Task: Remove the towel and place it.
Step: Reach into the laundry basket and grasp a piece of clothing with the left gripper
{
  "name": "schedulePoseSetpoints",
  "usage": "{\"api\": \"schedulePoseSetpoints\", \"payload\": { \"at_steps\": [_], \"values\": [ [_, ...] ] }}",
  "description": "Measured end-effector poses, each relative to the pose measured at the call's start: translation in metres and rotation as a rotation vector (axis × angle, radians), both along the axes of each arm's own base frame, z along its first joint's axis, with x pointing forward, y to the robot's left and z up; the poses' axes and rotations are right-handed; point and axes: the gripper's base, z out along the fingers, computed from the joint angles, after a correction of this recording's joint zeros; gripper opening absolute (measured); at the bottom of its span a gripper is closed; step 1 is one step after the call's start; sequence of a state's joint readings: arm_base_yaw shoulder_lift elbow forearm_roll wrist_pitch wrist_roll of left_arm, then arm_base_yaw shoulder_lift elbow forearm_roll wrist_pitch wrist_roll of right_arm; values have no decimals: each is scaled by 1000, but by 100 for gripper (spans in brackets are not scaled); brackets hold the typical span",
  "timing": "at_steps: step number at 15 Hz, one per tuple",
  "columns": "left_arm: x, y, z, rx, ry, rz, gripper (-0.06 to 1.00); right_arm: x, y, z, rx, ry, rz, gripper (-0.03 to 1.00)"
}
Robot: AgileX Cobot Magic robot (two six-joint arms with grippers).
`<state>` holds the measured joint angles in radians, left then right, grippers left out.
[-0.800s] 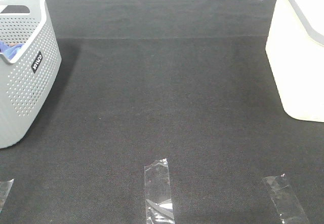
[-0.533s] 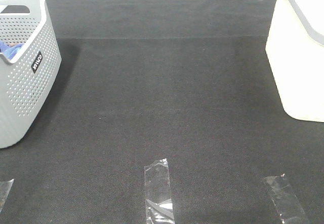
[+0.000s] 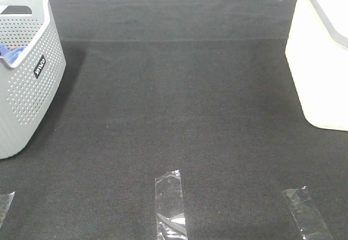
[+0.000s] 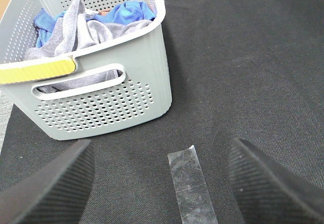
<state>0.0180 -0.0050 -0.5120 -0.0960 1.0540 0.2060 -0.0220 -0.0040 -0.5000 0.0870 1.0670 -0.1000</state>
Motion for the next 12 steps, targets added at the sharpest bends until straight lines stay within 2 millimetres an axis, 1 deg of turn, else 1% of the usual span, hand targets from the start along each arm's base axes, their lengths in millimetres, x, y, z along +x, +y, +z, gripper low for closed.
{"api": "schedulePoseSetpoints", "payload": {
  "at_steps": [12],
  "values": [
    [0,0,0,0,0,0,71,0,0,0,0,0,0,53]
  ]
}}
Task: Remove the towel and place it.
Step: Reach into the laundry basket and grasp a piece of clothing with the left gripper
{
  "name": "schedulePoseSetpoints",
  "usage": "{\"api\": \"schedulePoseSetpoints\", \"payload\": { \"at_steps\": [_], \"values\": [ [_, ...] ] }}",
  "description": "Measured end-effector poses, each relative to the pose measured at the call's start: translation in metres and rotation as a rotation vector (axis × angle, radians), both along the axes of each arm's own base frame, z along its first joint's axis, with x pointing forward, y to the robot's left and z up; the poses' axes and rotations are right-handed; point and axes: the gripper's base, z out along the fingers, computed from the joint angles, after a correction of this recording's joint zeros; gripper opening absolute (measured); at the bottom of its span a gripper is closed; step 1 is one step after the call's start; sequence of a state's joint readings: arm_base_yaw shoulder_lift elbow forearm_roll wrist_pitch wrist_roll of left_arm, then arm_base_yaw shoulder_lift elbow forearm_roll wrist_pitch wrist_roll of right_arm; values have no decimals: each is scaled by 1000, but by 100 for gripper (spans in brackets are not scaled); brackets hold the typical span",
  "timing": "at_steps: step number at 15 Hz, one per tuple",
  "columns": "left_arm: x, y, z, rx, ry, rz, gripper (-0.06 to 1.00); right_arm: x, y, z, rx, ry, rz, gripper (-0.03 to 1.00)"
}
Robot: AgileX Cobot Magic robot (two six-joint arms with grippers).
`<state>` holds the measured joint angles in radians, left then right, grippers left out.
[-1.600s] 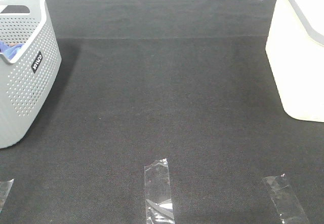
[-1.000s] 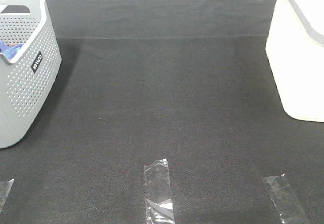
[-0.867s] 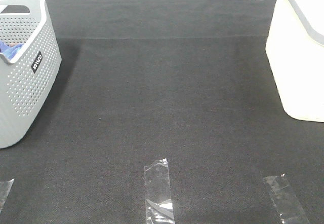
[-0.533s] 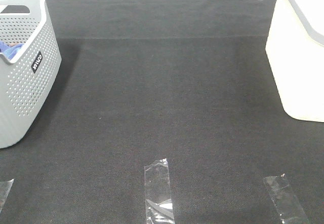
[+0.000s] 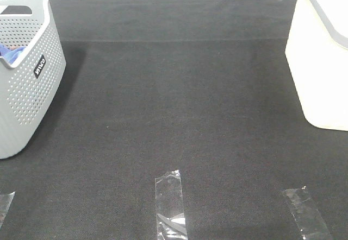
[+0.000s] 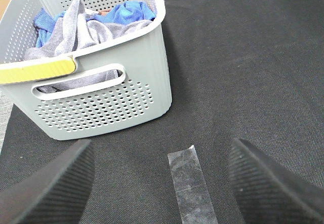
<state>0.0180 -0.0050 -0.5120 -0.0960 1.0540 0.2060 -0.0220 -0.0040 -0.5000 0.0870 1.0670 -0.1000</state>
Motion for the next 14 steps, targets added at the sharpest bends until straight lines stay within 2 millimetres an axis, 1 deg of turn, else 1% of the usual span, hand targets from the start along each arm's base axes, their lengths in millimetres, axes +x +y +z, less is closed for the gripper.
{"api": "schedulePoseSetpoints", "payload": {
  "at_steps": [14],
  "values": [
    [0,0,0,0,0,0,71,0,0,0,0,0,0,53]
  ]
}}
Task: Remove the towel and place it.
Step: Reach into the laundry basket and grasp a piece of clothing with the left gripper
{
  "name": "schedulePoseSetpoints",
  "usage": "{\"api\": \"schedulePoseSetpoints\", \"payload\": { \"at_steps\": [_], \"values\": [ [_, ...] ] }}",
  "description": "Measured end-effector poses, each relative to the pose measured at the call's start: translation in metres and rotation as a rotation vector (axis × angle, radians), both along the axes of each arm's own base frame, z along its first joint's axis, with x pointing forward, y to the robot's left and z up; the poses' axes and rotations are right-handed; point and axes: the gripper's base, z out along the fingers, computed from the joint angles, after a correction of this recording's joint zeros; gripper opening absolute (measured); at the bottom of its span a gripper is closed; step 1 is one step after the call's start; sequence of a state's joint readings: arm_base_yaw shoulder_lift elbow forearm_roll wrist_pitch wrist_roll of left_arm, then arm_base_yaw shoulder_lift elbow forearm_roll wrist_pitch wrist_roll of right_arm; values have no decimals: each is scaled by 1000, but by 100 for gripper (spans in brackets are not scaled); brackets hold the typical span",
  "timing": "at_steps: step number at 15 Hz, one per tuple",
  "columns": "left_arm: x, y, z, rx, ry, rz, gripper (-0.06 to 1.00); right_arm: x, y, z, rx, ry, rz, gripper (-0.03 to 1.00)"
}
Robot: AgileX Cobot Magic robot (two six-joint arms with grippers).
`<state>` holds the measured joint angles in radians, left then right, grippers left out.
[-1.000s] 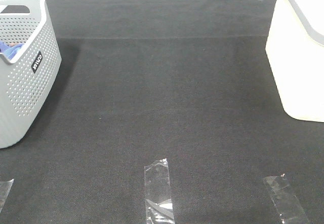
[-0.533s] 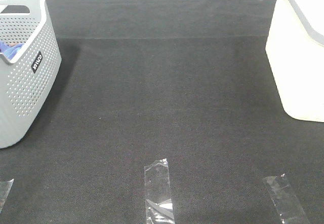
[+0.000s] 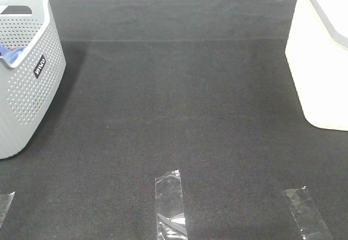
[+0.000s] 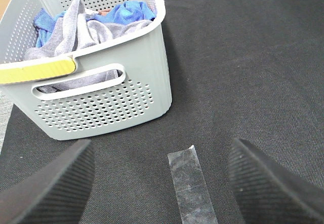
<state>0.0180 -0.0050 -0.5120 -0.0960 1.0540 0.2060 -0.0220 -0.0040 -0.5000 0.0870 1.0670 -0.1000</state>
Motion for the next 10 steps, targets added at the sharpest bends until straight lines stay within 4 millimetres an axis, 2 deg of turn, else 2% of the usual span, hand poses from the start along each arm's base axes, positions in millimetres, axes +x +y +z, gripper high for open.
{"api": "schedulePoseSetpoints", "payload": {
  "at_steps": [10],
  "values": [
    [0,0,0,0,0,0,71,0,0,0,0,0,0,53]
  ]
}}
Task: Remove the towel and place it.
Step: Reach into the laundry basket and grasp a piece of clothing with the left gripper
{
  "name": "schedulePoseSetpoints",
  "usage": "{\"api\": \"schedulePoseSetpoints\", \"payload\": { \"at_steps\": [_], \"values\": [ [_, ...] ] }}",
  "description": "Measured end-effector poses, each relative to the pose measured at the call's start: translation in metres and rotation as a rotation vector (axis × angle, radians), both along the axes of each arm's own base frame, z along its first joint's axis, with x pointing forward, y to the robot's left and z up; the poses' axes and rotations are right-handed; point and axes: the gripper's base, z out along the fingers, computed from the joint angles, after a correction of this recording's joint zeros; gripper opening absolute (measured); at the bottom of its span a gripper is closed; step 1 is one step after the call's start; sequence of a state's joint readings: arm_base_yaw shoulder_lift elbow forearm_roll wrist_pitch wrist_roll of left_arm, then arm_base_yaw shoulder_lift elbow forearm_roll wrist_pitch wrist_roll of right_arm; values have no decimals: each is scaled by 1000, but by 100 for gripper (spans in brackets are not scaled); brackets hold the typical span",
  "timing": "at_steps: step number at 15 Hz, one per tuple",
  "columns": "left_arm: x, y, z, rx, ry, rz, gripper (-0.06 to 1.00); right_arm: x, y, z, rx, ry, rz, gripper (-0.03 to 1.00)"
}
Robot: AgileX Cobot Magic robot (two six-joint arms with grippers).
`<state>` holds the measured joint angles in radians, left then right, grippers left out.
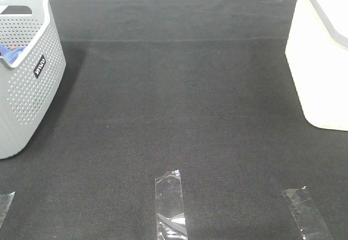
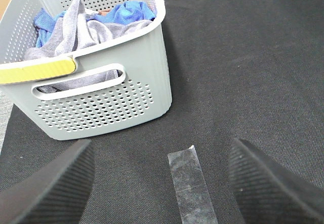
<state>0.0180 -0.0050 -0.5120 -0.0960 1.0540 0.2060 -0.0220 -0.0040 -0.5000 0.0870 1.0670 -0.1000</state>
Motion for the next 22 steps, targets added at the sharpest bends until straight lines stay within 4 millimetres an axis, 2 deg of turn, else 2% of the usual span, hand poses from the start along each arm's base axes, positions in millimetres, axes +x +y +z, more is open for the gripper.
{"api": "schedulePoseSetpoints", "payload": {
  "at_steps": [11,14,18,20,22],
  "values": [
    [0,0,0,0,0,0,71,0,0,0,0,0,0,53],
    [7,2,6,14,2,13,71,0,0,0,0,0,0,53],
    [35,5,35,21,-220,42,71,0,0,0,0,0,0,53],
    [60,8,49,56,-315,62,71,0,0,0,0,0,0,53],
    [89,10,59,111,-335,70,71,0,0,0,0,0,0,53]
  ]
}}
